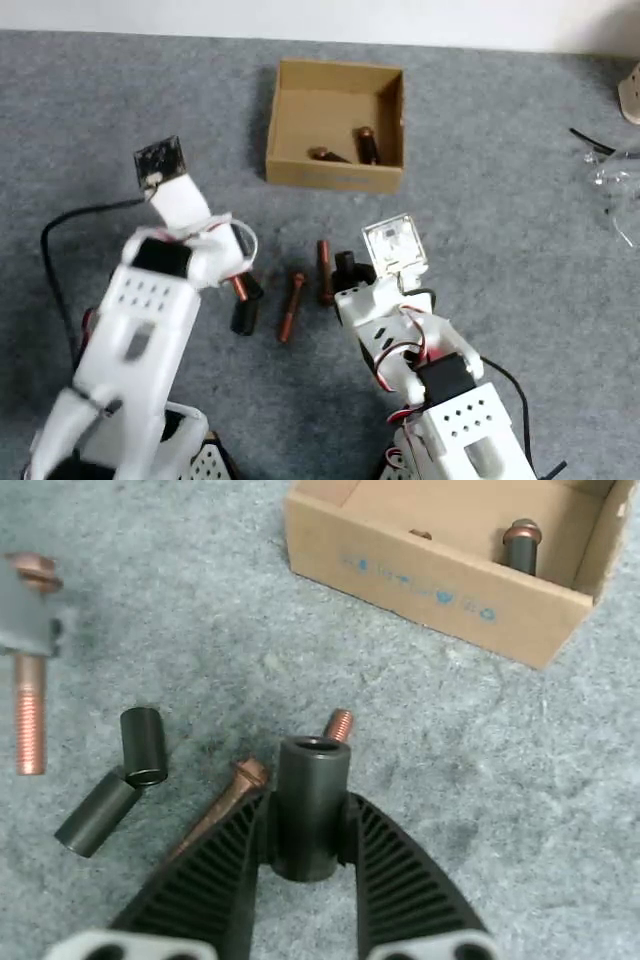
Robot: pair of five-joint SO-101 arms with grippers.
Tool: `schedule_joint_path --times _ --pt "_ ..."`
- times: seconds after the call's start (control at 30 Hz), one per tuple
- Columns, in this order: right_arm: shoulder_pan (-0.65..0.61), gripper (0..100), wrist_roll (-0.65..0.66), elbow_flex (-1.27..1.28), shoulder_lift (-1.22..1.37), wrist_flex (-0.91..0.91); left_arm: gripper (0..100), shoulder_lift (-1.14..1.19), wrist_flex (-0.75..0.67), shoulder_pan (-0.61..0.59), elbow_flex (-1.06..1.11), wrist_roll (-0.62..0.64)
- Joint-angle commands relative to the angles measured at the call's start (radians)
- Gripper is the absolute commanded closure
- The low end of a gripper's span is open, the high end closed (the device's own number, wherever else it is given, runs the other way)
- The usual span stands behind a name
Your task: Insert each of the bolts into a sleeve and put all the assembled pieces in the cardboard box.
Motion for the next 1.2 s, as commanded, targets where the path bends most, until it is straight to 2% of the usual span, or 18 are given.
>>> schedule_joint_path --times 0.0,0.13,0.33,0.77,0.93,1.17 --pt "0.012 99.4 0.005 -0.010 -0.022 -0.039 100 -0.176 -0.038 0.016 0.050 -0.052" --pt "0.010 99.4 0.005 0.002 -0.022 -0.041 100 -0.329 -0.137 0.016 0.191 -0.114" --pt "0.012 99.4 0.009 0.062 -0.024 -0.142 100 -0.587 -0.262 0.013 0.375 -0.180" --pt "0.008 99.4 0.009 0.067 -0.024 -0.148 100 -1.161 -0.275 0.016 0.641 -0.189" --pt "0.008 99.4 0.011 0.111 -0.091 -0.168 100 -1.129 -0.275 0.016 0.641 -0.189" --pt "0.007 99.4 0.012 0.252 -0.418 -0.162 100 -1.132 -0.278 0.019 0.641 -0.186"
